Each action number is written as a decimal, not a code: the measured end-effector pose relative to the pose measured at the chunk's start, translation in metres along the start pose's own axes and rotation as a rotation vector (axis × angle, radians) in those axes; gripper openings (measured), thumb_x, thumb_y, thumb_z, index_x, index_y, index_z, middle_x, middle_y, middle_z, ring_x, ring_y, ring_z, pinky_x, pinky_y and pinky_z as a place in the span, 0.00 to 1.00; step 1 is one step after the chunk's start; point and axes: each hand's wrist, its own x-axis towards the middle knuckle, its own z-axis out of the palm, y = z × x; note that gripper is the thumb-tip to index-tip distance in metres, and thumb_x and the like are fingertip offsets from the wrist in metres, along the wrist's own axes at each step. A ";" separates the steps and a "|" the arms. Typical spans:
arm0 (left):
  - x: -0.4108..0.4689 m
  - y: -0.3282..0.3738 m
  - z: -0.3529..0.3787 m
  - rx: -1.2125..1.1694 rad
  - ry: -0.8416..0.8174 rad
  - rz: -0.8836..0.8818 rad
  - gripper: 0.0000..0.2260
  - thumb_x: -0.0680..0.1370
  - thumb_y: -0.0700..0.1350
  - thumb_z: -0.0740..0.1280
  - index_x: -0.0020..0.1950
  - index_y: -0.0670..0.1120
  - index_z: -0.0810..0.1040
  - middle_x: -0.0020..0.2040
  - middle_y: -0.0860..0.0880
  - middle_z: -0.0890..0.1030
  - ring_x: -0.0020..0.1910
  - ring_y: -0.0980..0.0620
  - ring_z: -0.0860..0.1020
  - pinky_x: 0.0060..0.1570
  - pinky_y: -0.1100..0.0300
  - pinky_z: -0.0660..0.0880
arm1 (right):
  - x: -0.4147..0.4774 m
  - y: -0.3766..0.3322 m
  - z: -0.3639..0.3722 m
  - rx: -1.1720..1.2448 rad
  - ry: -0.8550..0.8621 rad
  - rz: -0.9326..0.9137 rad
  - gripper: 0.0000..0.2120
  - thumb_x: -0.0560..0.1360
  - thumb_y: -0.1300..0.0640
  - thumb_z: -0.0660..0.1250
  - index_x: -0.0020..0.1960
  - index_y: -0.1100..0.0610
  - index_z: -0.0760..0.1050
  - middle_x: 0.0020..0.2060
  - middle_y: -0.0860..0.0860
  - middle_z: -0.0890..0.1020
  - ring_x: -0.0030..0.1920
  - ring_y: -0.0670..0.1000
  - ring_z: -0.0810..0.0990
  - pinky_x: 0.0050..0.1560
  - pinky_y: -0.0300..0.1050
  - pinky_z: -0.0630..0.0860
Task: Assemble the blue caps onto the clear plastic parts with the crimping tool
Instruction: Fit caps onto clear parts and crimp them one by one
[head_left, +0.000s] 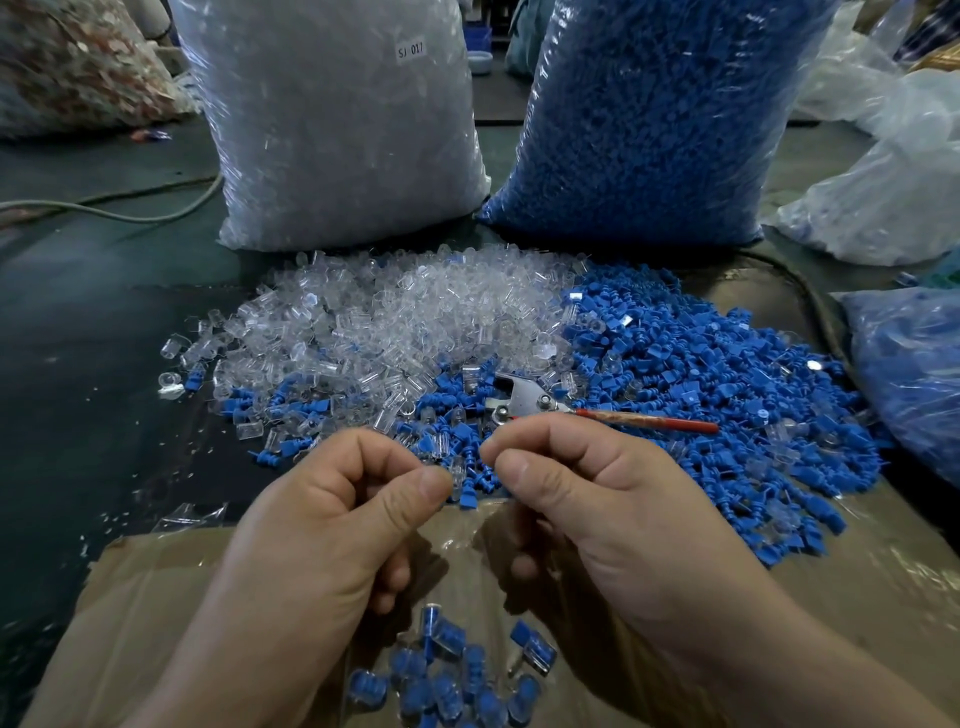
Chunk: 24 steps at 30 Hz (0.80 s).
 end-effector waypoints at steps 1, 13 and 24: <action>0.000 0.000 0.000 -0.009 0.004 -0.003 0.30 0.49 0.73 0.78 0.39 0.52 0.81 0.24 0.49 0.74 0.21 0.54 0.71 0.20 0.63 0.67 | 0.001 0.001 0.000 -0.002 0.016 0.000 0.07 0.73 0.50 0.69 0.48 0.51 0.82 0.30 0.53 0.77 0.32 0.54 0.76 0.34 0.51 0.76; -0.003 0.004 0.007 -0.090 -0.022 -0.037 0.30 0.48 0.70 0.80 0.37 0.50 0.80 0.26 0.45 0.76 0.23 0.48 0.76 0.20 0.62 0.68 | -0.008 -0.002 0.009 -0.376 0.050 -0.194 0.04 0.79 0.56 0.67 0.47 0.48 0.78 0.35 0.51 0.82 0.36 0.50 0.83 0.41 0.54 0.82; -0.005 0.004 0.008 -0.099 -0.010 -0.014 0.19 0.58 0.60 0.81 0.39 0.49 0.83 0.27 0.46 0.78 0.22 0.48 0.76 0.20 0.62 0.70 | -0.007 0.001 0.008 -0.686 0.196 -0.480 0.04 0.76 0.48 0.64 0.50 0.42 0.74 0.41 0.40 0.80 0.45 0.45 0.81 0.41 0.41 0.77</action>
